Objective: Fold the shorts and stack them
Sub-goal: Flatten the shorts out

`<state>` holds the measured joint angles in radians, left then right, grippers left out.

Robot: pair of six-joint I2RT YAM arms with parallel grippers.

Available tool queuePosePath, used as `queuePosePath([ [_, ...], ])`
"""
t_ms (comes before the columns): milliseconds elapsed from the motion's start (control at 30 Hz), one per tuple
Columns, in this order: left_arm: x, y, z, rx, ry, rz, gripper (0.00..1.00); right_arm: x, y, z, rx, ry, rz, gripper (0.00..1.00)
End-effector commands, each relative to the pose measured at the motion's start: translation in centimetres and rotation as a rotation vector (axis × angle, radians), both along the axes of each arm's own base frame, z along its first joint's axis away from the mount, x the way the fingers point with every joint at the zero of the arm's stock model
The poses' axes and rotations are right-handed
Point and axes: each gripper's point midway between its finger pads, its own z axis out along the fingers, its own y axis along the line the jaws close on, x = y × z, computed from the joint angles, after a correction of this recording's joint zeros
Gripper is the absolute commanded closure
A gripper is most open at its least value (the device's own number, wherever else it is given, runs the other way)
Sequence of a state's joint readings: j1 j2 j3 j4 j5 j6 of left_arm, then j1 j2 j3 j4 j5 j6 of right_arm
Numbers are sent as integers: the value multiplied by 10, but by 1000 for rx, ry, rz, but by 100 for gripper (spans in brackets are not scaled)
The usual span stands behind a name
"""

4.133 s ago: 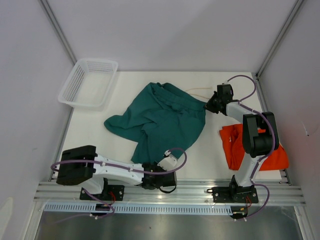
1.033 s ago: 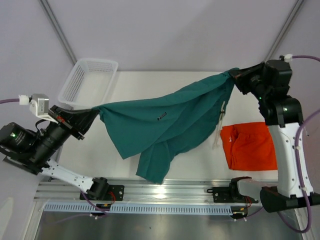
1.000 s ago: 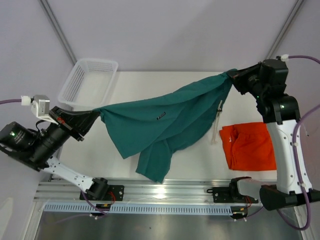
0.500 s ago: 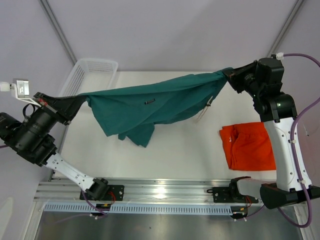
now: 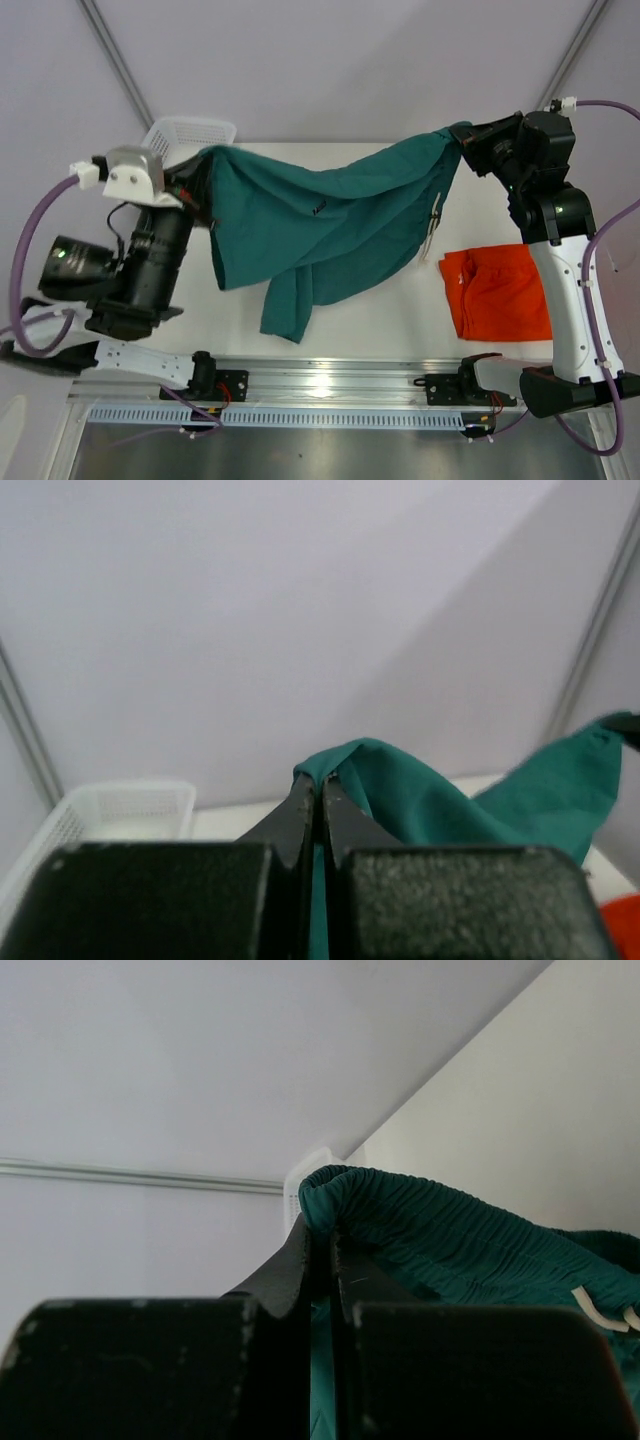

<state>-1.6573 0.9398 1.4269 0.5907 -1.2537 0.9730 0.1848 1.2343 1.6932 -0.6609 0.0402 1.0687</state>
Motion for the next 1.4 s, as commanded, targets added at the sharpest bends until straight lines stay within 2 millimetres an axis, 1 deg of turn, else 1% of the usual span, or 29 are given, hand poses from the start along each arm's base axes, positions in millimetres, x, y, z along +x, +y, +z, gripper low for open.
queuePosePath([
  [0, 22, -32, 8, -32, -4, -158, 100, -2, -7, 47, 14, -149, -31, 100],
  [33, 41, -6, 16, -54, -7, -88, 100, -1, -7, 49, 14, -152, -30, 100],
  [67, 44, -6, 11, -24, 15, -109, 100, -2, -7, 50, 15, -154, -28, 100],
  [100, 50, -21, 8, -27, 28, -168, 100, 1, -6, 48, 9, -148, -27, 100],
  [133, 64, -5, 13, -39, 30, -115, 100, 3, -6, 47, 8, -144, -29, 100],
  [167, 73, -7, 2, -15, 68, -119, 100, 3, -7, 50, 9, -148, -30, 100],
  [200, 83, -29, -7, -32, 110, -230, 100, 8, -6, 48, 10, -142, -32, 100],
  [233, 105, -10, -15, -44, 138, -177, 100, 9, -6, 50, 13, -148, -34, 100],
  [267, 108, -23, -19, -81, 165, -275, 100, 11, -5, 53, 19, -152, -32, 100],
  [300, 122, -23, -27, -90, 194, -288, 100, 16, -5, 51, 18, -146, -36, 100],
  [333, 136, -10, -37, -102, 223, -253, 100, 18, -5, 53, 19, -153, -41, 100],
  [400, 145, -2, -40, -121, 231, -246, 100, 23, -4, 60, 20, -172, -41, 100],
  [467, 145, 4, -35, -143, 221, -249, 100, 24, -3, 70, 24, -197, -35, 100],
  [533, 135, 10, -26, -149, 196, -251, 100, 26, 0, 74, 27, -205, -23, 100],
  [600, 122, 13, -14, -152, 160, -257, 100, 20, 2, 84, 33, -228, -9, 100],
  [633, 106, 15, -5, -160, 127, -268, 100, 12, 2, 90, 36, -245, -9, 100],
  [733, 76, 20, 11, -172, 57, -291, 100, -5, 2, 96, 39, -269, -6, 100],
  [767, 55, 26, 20, -177, 14, -290, 100, -23, -1, 107, 50, -304, -6, 100],
  [833, 35, 30, 27, -178, -18, -294, 100, -41, -2, 108, 63, -321, -2, 100],
  [867, 17, 33, 36, -181, -54, -307, 100, -63, -8, 119, 72, -361, -10, 100],
  [900, 7, 33, 38, -180, -68, -320, 100, -74, -11, 121, 80, -370, -17, 100],
  [933, -10, 34, 42, -184, -99, -343, 100, -93, -16, 123, 96, -389, -23, 100],
  [967, -21, 36, 46, -186, -121, -347, 100, -102, -18, 122, 105, -392, -26, 100],
  [1067, -37, 40, 43, -194, -153, -351, 100, -123, -20, 112, 141, -376, -10, 100],
  [1100, -44, 41, 37, -198, -155, -353, 100, -138, -20, 113, 156, -386, 6, 100],
  [1200, -51, 43, 30, -212, -148, -354, 100, -148, -21, 92, 159, -313, 10, 100],
  [1233, -50, 44, 29, -214, -143, -348, 100, -153, -23, 93, 157, -305, 5, 100],
  [1267, -46, 47, 25, -220, -123, -325, 100, -152, -24, 82, 148, -258, -4, 100],
  [1367, -18, 44, 10, -223, -36, -292, 100, -134, -19, 59, 119, -147, -5, 100],
])
